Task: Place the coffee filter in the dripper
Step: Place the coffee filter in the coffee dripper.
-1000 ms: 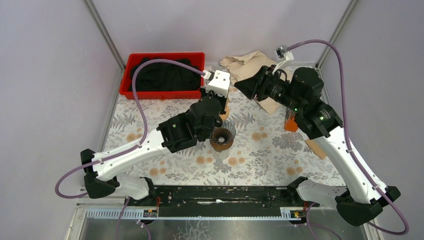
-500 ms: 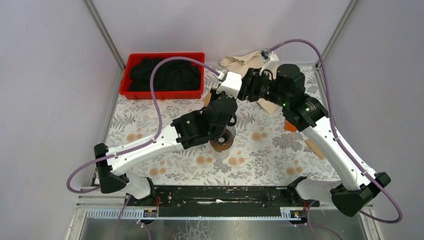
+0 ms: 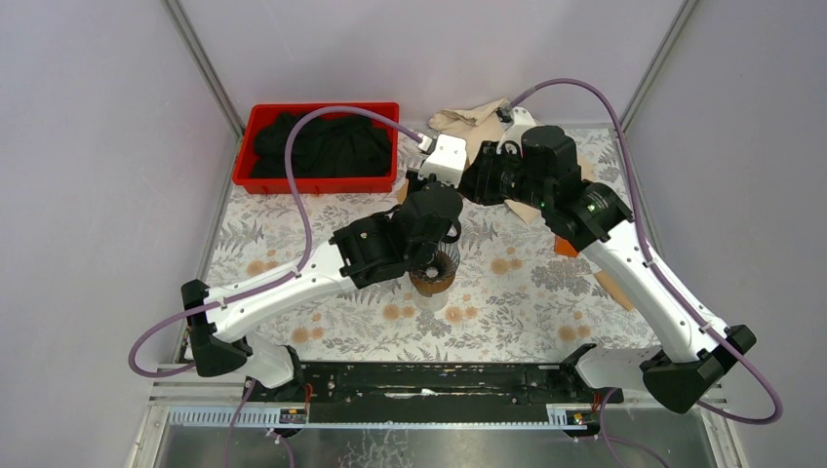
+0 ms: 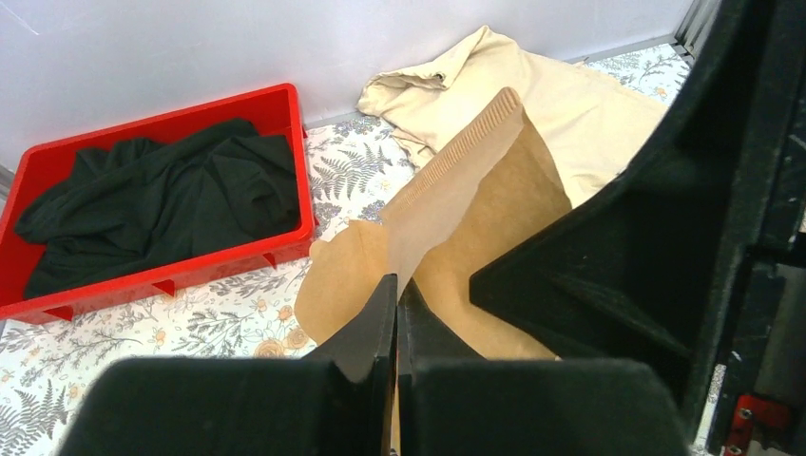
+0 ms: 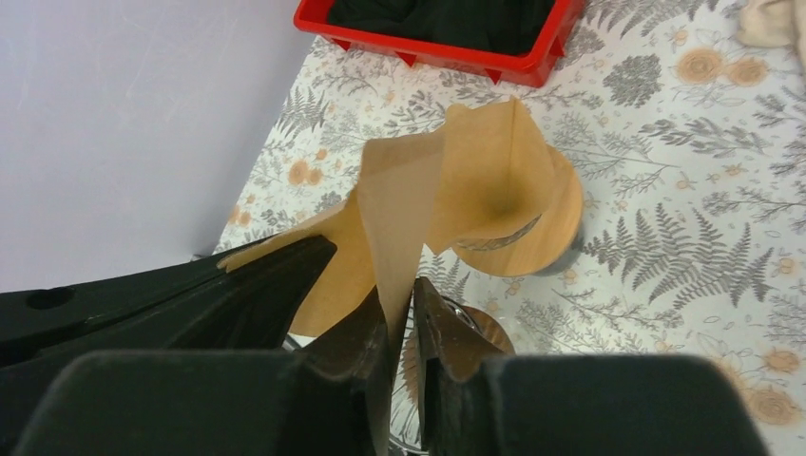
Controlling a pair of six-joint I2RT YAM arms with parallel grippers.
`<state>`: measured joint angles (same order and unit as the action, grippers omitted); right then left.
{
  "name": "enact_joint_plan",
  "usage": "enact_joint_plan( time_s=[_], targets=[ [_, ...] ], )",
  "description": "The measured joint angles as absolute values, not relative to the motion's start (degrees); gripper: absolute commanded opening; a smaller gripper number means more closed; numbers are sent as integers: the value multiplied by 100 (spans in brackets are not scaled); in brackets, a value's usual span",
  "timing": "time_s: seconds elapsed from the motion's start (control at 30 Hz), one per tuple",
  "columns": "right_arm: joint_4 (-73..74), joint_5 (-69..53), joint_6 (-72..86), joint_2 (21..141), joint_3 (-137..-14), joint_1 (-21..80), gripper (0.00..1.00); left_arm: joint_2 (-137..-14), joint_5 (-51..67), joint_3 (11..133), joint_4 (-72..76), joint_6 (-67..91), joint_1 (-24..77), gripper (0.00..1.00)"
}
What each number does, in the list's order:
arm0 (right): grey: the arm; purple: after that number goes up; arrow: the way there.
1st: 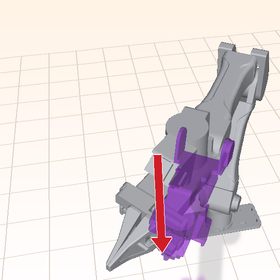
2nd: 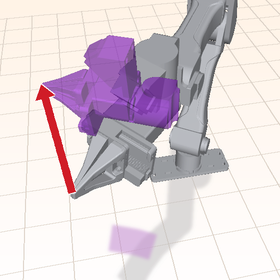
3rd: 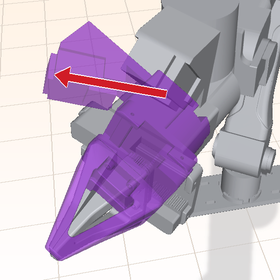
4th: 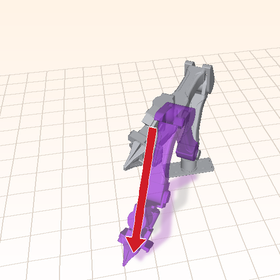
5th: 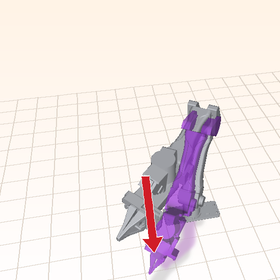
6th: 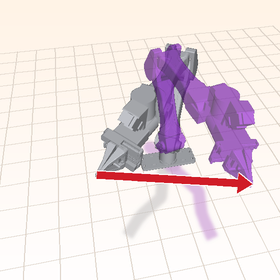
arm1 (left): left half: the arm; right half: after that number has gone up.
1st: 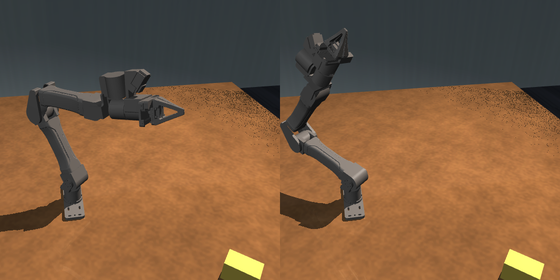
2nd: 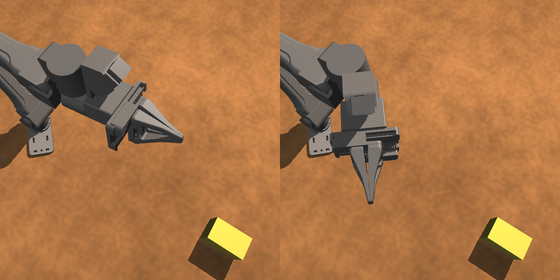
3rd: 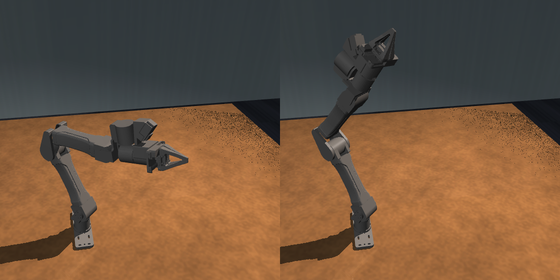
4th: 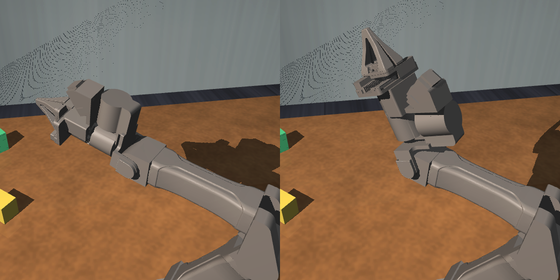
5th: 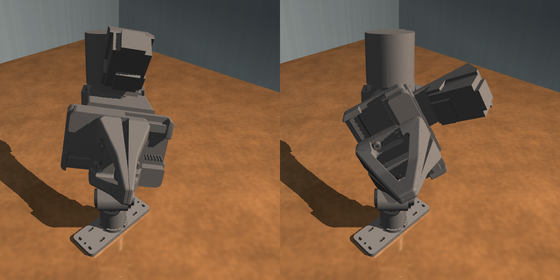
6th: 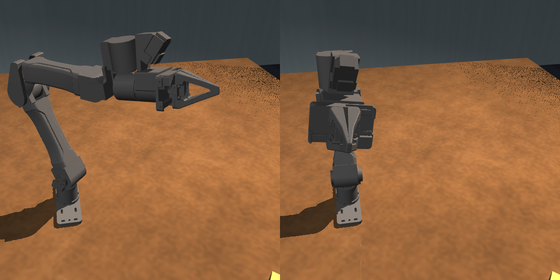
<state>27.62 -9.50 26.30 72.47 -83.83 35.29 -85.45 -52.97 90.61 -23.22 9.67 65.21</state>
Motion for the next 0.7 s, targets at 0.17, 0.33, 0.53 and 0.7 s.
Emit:
enact_joint_plan(
  time_s=[0.17, 0.33, 0.53, 0.7],
  targets=[
    [3004, -674, 2543, 7249, -8573, 3581, 11, -8545, -5315, 9126, -2460, 1125, 6521, 0],
    [3371, -508, 2416, 7354, -8910, 3601, 9, -8532, -5317, 9126, -2735, 1330, 6512, 0],
    [3874, -497, 2235, 7579, -9343, 3603, 9, -8407, -5293, 9126, -3148, 1603, 6508, 0],
    [4252, -495, 2032, 7703, -9616, 3612, 9, -8296, -5142, 9126, -3481, 1872, 6442, 1]
  ],
)
